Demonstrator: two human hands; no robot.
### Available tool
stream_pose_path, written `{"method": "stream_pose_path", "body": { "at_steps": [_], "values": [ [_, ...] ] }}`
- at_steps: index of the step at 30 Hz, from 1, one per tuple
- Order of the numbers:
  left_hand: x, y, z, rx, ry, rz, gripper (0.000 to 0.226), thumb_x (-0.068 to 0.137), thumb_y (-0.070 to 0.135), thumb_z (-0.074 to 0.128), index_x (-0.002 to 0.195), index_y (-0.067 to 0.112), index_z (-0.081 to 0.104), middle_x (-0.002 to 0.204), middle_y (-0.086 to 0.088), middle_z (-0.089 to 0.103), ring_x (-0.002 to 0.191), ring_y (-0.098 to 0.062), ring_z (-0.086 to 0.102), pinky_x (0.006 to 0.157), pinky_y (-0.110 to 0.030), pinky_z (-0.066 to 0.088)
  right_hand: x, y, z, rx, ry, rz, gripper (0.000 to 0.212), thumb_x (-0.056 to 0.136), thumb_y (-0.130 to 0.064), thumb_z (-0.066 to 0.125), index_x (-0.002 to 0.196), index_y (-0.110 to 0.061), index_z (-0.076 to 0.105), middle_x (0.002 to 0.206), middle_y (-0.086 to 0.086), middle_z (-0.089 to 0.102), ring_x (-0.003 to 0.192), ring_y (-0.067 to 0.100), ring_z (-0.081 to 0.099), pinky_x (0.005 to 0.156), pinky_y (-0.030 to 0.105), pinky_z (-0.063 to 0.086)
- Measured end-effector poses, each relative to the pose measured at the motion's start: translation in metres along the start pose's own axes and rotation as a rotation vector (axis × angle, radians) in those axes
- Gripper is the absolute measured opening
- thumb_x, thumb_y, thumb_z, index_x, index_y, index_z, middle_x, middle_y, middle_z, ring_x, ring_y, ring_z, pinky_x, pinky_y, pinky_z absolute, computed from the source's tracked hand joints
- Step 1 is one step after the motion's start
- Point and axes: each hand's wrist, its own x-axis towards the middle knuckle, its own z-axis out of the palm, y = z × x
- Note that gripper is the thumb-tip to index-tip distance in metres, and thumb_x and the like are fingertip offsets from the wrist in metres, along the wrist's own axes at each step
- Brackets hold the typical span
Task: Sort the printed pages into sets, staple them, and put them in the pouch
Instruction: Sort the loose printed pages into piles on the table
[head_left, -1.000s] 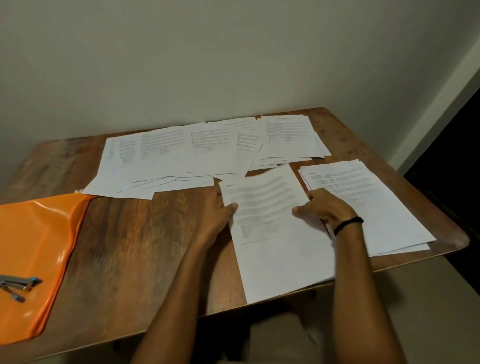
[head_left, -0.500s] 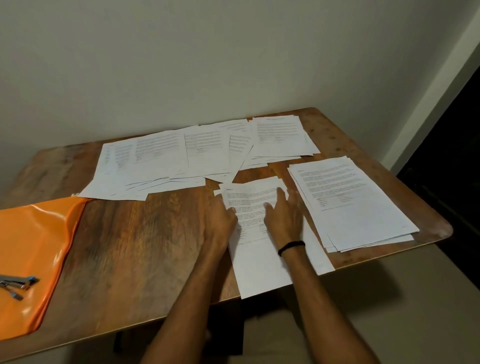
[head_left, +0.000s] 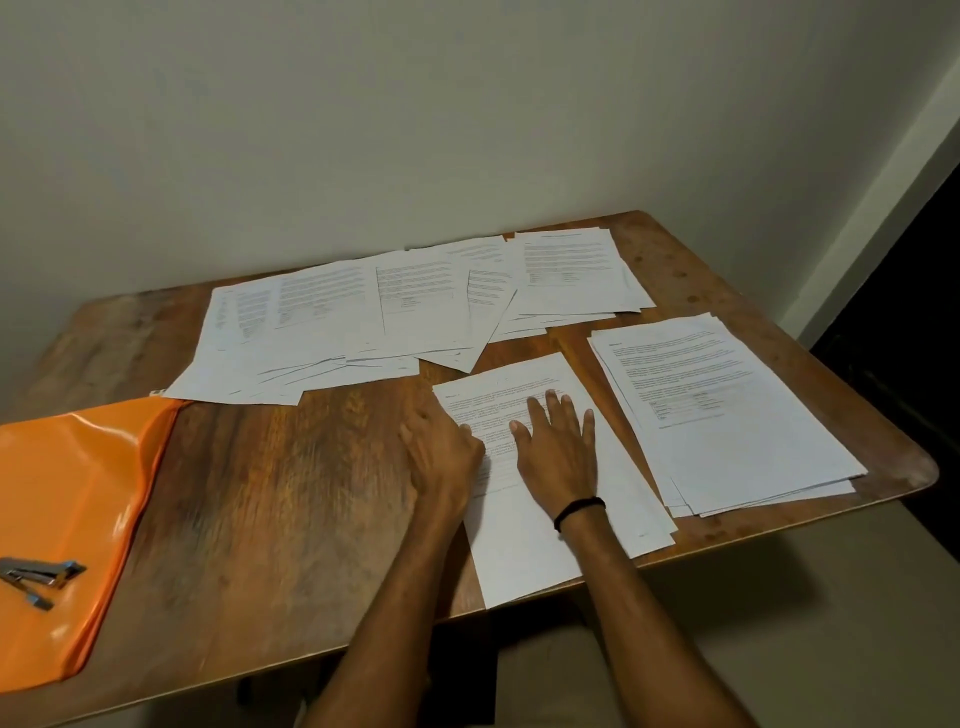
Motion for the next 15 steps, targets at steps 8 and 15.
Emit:
{"method": "stream_pose_path", "body": {
  "at_steps": [8,15],
  "values": [
    [0.029,-0.025,0.008,0.243,-0.116,0.214,0.060,0.094,0.057,0.044,0.147,0.029,0.040,0.157,-0.001,0.036,0.142,-0.029,0.031,0.114,-0.051,0.026,0.008,-0.006,-0.008,0.015,0.056,0.081,0.052,0.100,-0.051,0.047,0.142,-0.021,0.050,0.150,0.009,0.047,0.140,0.030,0.039,0.119,0.047,0.023],
    [0.029,-0.040,0.012,0.021,-0.010,0.218,0.059,0.093,0.061,0.040,0.143,0.031,0.044,0.152,0.004,0.042,0.137,-0.024,0.036,0.113,-0.051,0.030,0.081,-0.061,-0.027,0.299,0.095,0.129,0.034,0.098,-0.035,0.059,0.115,-0.006,0.063,0.120,0.017,0.064,0.116,0.035,0.057,0.091,0.040,0.048]
  ]
}}
